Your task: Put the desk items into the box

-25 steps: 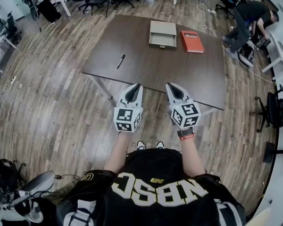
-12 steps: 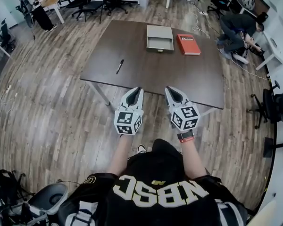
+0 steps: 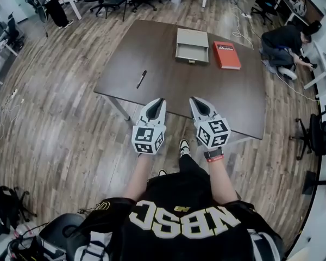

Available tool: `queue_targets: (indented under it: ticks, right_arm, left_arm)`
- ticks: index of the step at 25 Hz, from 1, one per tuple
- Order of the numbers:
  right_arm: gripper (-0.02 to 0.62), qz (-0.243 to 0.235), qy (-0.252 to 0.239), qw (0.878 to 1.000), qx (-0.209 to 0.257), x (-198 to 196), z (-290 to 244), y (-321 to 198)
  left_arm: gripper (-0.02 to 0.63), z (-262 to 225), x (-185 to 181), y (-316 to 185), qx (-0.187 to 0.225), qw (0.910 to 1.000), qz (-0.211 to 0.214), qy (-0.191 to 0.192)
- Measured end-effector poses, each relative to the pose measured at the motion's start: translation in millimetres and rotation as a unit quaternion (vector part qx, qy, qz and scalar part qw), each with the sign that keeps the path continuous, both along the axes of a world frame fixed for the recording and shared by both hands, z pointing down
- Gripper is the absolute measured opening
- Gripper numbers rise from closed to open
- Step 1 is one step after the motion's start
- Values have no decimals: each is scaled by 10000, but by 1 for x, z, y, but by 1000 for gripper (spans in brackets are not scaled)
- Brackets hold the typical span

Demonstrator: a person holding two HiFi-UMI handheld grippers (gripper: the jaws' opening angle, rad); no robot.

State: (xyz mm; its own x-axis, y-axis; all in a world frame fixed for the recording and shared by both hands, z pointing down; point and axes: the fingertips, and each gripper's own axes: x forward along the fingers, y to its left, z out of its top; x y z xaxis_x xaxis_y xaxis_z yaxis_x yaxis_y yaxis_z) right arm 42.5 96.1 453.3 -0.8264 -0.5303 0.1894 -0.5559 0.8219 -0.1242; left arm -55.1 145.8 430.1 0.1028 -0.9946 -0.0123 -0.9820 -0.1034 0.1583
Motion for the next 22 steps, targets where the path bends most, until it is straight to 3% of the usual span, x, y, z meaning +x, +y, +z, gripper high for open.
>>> queue_targets:
  ticks: [8,22]
  right_arm:
    - [9,-477,-248,9986,19,-36,-19,-96]
    - [9,-1339,-293,9900,-347,-62,3,-171]
  left_arm:
    - [31,-15,-27,-84,18,9986,-487,-198]
    - [31,9,-43,-148,-347,9896,-1383,-180]
